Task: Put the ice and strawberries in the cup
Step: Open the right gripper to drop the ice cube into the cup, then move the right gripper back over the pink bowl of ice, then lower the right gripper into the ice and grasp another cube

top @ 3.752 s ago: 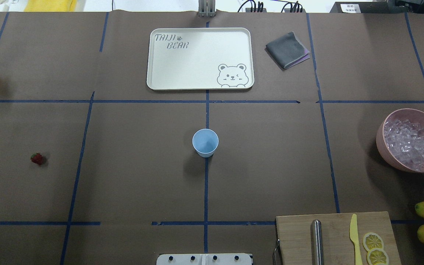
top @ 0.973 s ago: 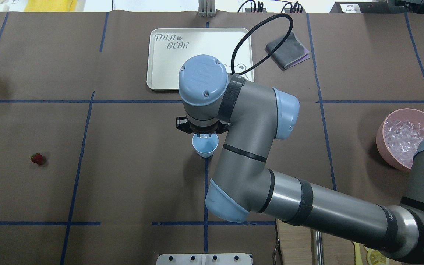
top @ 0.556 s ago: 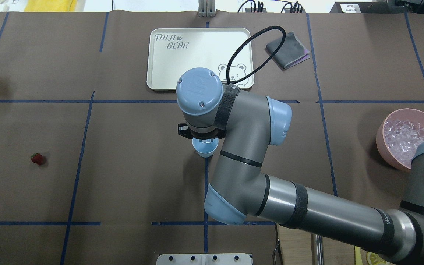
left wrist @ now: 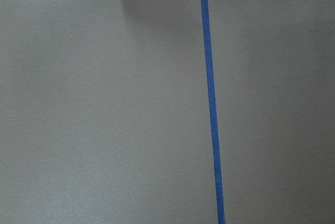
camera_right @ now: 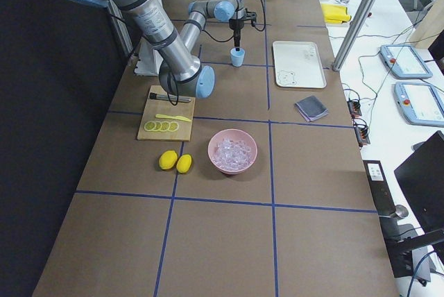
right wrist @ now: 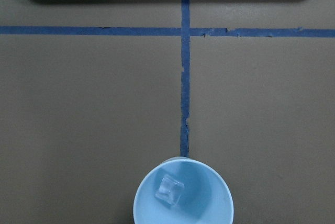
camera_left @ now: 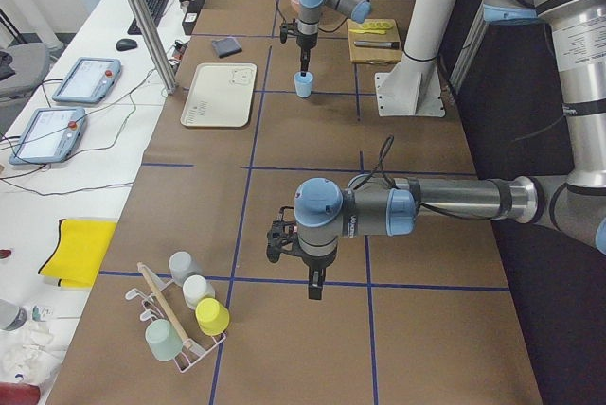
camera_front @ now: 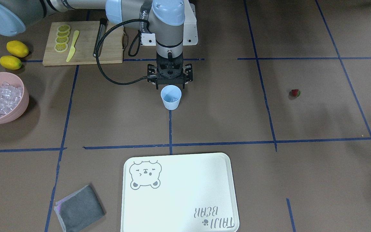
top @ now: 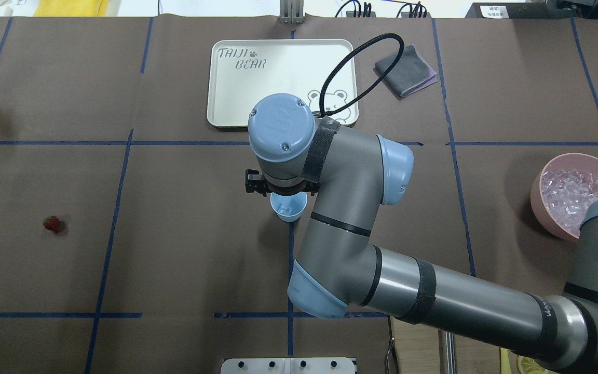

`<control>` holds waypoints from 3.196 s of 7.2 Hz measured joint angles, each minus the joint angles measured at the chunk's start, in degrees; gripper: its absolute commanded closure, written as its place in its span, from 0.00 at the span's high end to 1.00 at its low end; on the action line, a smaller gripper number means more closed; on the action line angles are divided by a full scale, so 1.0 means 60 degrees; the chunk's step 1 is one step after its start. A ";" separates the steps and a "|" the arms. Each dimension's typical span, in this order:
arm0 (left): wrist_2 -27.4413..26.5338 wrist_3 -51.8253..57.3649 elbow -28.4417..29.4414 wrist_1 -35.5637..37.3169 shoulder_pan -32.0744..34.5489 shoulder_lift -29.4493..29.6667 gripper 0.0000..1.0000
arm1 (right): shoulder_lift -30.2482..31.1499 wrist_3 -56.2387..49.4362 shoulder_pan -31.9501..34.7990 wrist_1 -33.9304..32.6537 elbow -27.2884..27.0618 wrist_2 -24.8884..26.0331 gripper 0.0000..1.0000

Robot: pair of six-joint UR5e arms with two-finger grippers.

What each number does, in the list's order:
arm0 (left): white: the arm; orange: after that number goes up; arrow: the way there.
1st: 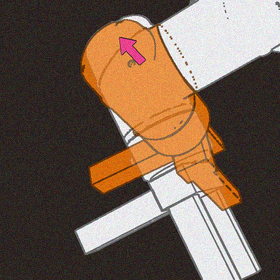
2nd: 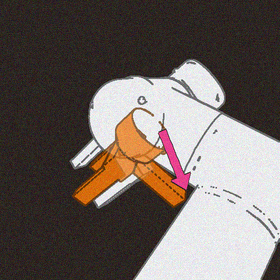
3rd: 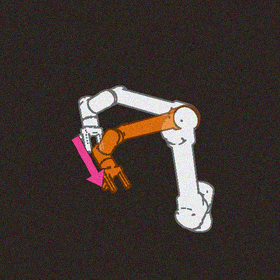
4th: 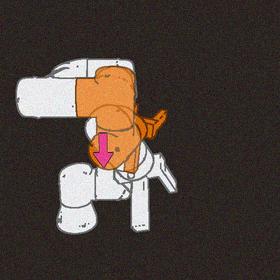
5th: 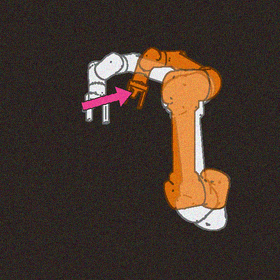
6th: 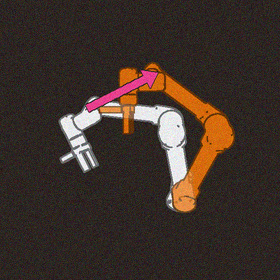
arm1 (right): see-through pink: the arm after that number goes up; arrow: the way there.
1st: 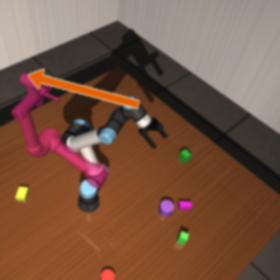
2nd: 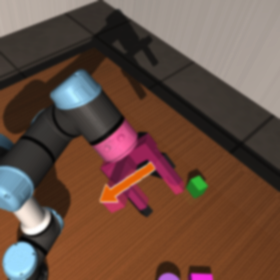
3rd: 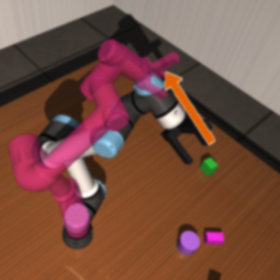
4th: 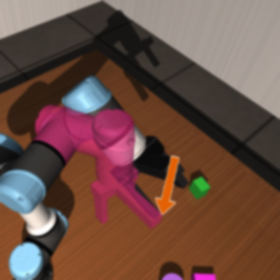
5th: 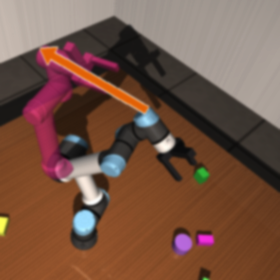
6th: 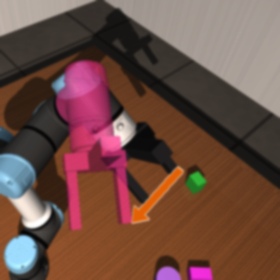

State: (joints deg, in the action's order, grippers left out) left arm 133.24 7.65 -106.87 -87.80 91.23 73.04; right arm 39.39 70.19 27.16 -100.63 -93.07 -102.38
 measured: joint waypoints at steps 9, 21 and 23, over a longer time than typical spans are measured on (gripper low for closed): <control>0.0026 0.0006 -0.0028 0.0001 -0.0012 0.0000 1.00 | 0.4499 -0.5076 0.2879 0.0168 -0.3139 -0.1981 0.99; 0.0425 0.0000 -0.0049 0.0000 -0.0002 -0.0054 1.00 | 0.9530 -0.9928 0.6033 0.3517 -0.3011 -0.3916 0.98; 0.0425 0.0000 -0.0062 0.0000 -0.0001 -0.0058 1.00 | 0.9533 -0.9638 0.5791 0.4009 -0.2746 -0.3893 0.97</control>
State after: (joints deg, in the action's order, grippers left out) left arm 135.79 7.65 -107.25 -87.80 91.23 72.69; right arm 96.59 12.37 61.91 -76.57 -109.55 -125.74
